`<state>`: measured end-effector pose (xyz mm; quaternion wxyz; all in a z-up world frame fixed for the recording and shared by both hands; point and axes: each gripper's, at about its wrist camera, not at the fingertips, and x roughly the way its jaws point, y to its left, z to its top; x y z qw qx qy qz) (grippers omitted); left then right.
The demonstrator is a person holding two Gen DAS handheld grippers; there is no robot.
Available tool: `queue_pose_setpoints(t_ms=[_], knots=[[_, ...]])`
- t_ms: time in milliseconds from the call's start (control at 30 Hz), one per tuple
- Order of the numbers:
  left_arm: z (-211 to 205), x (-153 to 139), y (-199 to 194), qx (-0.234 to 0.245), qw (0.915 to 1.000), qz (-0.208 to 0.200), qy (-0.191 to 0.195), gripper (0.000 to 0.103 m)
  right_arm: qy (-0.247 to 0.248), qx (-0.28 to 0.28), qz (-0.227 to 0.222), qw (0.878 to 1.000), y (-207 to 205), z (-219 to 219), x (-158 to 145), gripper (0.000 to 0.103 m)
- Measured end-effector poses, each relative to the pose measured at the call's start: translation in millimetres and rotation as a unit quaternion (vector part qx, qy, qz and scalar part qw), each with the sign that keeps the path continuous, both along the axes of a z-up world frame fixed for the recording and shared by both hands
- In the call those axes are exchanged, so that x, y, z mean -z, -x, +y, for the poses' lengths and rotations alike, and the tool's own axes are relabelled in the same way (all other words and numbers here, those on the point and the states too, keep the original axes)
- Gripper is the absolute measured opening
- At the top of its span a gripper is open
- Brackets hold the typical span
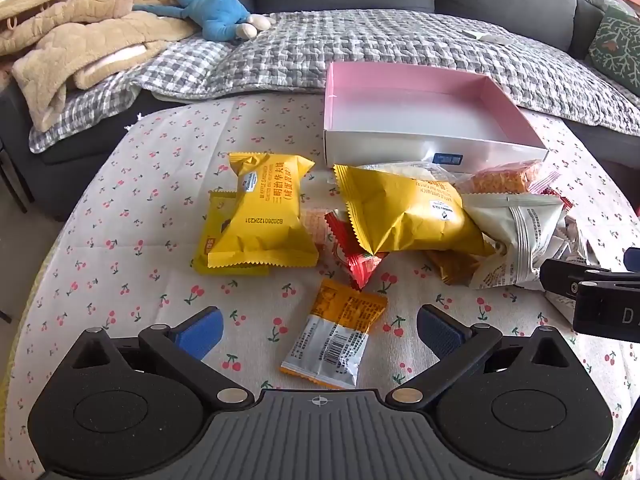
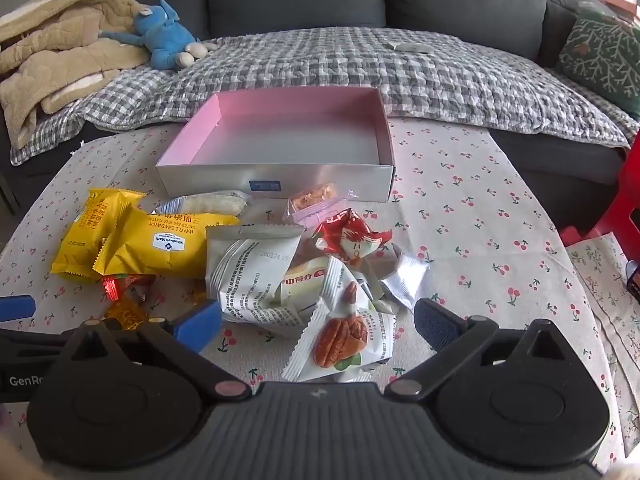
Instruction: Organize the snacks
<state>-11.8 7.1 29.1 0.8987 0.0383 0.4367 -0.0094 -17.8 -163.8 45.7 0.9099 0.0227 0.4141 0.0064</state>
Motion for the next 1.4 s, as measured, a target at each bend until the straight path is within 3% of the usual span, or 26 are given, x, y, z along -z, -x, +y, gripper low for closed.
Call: queue_pose_setpoints(t_ms=[1400], knots=[[-1.5,-1.4,-0.1,0.001,1.0000,-0.001,-0.001,0.103,0.012,0.000,0.001,1.000,-1.0,0.8,2.4,0.103]])
